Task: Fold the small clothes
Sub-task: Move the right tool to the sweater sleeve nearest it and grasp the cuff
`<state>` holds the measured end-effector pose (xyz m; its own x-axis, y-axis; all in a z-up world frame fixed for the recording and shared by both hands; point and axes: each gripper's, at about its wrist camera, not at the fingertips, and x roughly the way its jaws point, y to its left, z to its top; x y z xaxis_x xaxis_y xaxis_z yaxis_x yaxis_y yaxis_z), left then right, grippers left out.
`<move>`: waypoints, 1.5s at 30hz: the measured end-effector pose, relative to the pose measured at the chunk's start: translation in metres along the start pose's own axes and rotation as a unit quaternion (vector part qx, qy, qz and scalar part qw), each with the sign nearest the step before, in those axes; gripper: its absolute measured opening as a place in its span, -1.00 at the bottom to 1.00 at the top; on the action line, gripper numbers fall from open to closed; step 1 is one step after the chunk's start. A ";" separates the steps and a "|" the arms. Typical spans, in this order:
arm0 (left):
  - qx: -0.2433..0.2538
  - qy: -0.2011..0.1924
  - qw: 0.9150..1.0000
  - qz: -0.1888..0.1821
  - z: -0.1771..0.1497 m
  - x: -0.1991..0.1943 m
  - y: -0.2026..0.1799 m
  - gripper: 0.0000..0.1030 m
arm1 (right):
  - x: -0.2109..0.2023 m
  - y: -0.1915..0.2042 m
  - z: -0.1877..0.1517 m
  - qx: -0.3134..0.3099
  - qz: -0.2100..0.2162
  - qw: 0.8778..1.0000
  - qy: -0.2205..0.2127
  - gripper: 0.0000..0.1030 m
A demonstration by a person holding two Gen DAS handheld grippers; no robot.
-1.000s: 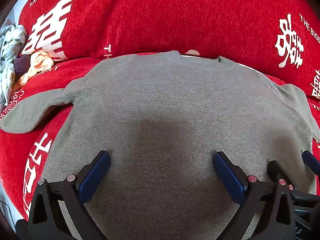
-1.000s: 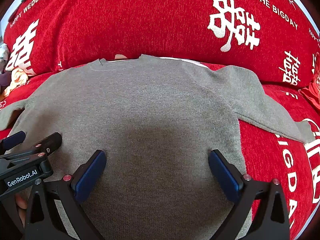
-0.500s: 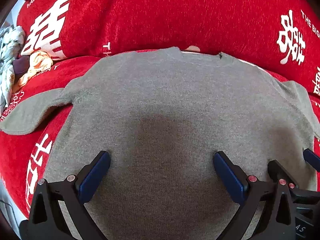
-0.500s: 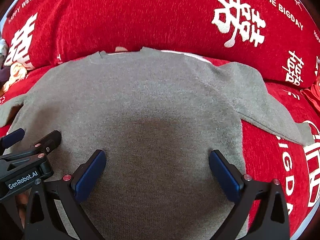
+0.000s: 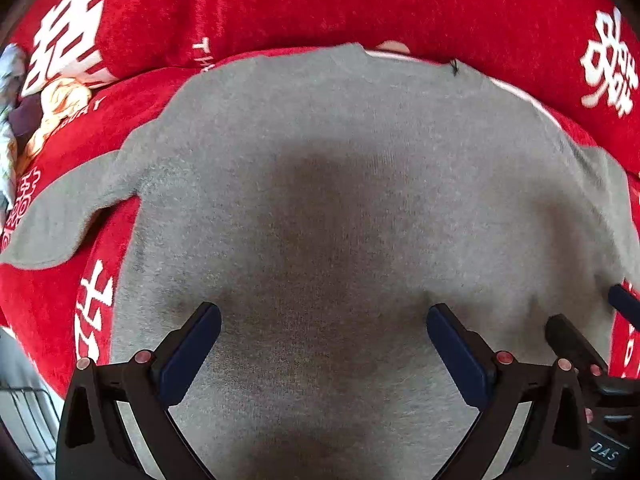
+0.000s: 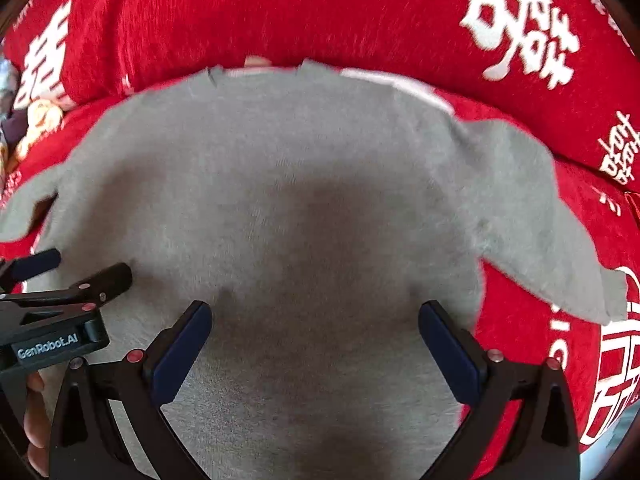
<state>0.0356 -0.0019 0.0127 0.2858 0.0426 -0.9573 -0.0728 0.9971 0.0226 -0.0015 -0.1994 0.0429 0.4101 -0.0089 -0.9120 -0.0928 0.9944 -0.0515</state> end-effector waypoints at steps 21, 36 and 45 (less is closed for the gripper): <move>0.079 -0.058 0.995 0.007 0.027 -0.048 -0.134 1.00 | -0.021 -0.123 -0.042 0.121 -0.004 0.990 -0.075 1.00; 0.144 -0.056 0.988 0.001 0.021 -0.046 -0.236 1.00 | -0.009 -0.287 -0.101 0.288 -0.048 0.955 -0.058 1.00; 0.147 -0.047 0.988 0.005 0.022 -0.034 -0.248 1.00 | 0.019 -0.350 -0.115 0.358 -0.007 0.932 -0.062 1.00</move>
<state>0.0649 -0.2494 0.0459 0.3743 0.0441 -0.9263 0.2004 0.9714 0.1272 -0.0657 -0.5600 -0.0035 0.5121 -0.0545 -0.8572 0.5242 0.8104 0.2616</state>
